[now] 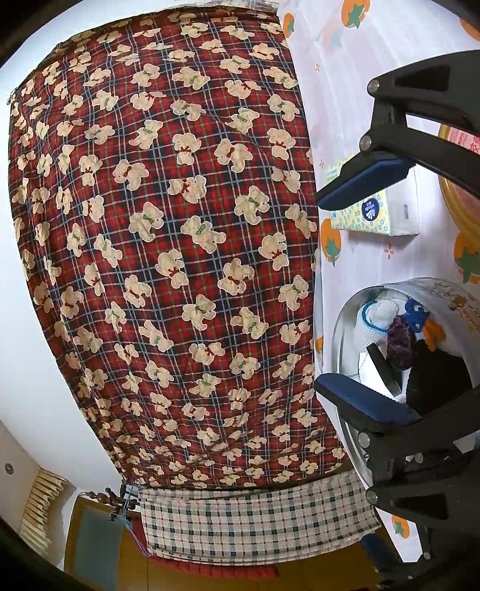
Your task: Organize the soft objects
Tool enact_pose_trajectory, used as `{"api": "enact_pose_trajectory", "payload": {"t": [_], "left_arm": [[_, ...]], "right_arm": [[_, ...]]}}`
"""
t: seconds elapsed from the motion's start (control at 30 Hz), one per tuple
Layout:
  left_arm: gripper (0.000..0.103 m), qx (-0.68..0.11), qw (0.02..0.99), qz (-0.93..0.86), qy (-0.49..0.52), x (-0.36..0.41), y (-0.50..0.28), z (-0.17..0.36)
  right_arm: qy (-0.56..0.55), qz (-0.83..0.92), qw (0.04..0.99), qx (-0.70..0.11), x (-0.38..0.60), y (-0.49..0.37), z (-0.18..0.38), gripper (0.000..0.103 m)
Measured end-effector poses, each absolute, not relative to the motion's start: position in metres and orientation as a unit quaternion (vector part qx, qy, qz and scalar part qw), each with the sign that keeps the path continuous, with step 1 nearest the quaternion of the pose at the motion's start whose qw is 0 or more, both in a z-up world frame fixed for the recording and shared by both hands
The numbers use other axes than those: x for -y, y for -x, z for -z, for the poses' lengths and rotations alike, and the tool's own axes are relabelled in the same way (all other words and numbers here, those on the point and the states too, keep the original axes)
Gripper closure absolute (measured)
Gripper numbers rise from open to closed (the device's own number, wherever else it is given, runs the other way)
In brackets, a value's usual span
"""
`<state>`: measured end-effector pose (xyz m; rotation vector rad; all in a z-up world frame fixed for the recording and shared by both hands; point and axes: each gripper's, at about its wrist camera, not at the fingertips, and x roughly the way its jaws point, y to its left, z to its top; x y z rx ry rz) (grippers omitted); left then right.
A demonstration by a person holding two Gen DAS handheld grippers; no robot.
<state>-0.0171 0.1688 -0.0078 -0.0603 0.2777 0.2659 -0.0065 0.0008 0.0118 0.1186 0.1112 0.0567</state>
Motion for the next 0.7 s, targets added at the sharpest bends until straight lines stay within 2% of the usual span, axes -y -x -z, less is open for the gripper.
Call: {"api": "enact_pose_trajectory", "payload": {"t": [0.7], "left_arm": [[0.001, -0.147, 0.981, -0.122, 0.031, -0.165, 0.009, 0.008]], "right_arm": [[-0.059, -0.027, 0.996, -0.056, 0.001, 0.006, -0.012, 0.011]]}}
